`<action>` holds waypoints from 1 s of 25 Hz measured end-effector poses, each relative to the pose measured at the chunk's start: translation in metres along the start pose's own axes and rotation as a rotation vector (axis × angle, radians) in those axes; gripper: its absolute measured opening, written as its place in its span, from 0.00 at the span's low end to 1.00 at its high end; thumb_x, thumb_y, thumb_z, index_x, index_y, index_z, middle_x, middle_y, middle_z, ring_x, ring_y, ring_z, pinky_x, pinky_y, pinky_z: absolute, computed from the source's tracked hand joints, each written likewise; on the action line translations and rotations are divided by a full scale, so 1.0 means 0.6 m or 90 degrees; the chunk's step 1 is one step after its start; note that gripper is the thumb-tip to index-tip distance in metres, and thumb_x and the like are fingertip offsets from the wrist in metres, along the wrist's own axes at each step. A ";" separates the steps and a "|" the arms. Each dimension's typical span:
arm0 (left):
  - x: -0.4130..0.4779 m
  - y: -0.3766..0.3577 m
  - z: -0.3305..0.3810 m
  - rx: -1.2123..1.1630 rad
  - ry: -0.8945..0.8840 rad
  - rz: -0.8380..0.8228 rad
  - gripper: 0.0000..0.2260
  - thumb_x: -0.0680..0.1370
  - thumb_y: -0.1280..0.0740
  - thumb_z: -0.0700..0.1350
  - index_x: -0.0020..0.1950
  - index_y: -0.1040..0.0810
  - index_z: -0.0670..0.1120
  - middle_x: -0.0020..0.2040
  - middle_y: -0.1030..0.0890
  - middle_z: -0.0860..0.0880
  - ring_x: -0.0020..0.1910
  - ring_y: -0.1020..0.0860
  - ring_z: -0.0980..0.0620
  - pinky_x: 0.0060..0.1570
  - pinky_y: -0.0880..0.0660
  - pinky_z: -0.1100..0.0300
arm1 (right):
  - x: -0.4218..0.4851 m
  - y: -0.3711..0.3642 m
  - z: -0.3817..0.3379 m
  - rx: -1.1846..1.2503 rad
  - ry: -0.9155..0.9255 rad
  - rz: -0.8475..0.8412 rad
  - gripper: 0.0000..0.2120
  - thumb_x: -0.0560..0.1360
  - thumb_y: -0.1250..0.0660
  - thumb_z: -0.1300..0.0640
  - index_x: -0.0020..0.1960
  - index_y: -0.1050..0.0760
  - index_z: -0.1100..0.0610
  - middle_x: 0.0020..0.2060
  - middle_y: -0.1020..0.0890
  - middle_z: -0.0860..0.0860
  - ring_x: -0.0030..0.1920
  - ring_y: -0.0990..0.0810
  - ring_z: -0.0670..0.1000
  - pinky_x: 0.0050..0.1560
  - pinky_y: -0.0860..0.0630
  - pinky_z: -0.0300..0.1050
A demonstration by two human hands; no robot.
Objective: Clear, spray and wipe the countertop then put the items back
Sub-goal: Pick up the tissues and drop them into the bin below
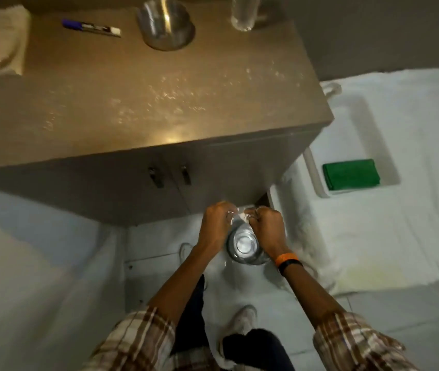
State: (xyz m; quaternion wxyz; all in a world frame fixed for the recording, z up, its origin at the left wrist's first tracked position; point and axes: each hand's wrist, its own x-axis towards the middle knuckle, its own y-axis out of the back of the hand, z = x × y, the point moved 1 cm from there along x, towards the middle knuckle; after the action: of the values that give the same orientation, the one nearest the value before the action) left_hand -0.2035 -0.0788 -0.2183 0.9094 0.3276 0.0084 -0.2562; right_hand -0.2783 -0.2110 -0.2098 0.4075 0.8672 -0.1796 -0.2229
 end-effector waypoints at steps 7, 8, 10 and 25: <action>0.033 -0.360 -0.211 0.028 0.220 -0.118 0.04 0.72 0.28 0.33 0.46 0.15 0.37 0.48 0.14 0.42 0.50 0.17 0.47 0.46 0.29 0.75 | 0.047 -0.216 0.325 -0.038 -0.122 -0.090 0.12 0.74 0.35 0.65 0.54 0.15 0.59 0.52 0.13 0.58 0.53 0.16 0.58 0.55 0.20 0.50; 0.038 -0.392 -0.236 0.014 0.235 -0.134 0.07 0.73 0.29 0.32 0.49 0.15 0.38 0.51 0.14 0.41 0.53 0.17 0.46 0.51 0.26 0.72 | 0.058 -0.246 0.357 -0.023 -0.139 -0.099 0.12 0.75 0.34 0.64 0.56 0.16 0.59 0.53 0.14 0.58 0.55 0.16 0.59 0.57 0.20 0.50; 0.045 -0.436 -0.273 0.000 0.240 -0.151 0.13 0.73 0.31 0.30 0.57 0.17 0.38 0.57 0.16 0.41 0.58 0.19 0.44 0.61 0.24 0.58 | 0.070 -0.292 0.403 0.017 -0.175 -0.101 0.12 0.77 0.34 0.62 0.60 0.19 0.60 0.56 0.15 0.59 0.58 0.17 0.59 0.61 0.21 0.50; -0.083 -0.087 -0.037 0.429 -0.162 -0.020 0.29 0.79 0.39 0.57 0.76 0.35 0.44 0.76 0.33 0.41 0.76 0.35 0.41 0.74 0.38 0.40 | -0.058 -0.023 0.119 -0.182 0.125 0.010 0.30 0.75 0.29 0.53 0.75 0.32 0.59 0.79 0.39 0.60 0.79 0.41 0.60 0.77 0.34 0.57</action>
State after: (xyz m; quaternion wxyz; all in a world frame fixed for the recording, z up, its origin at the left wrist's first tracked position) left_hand -0.2680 -0.0767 -0.2574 0.7402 0.5741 -0.1850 -0.2971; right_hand -0.3438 -0.2305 -0.2530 0.5441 0.8165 -0.1125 -0.1572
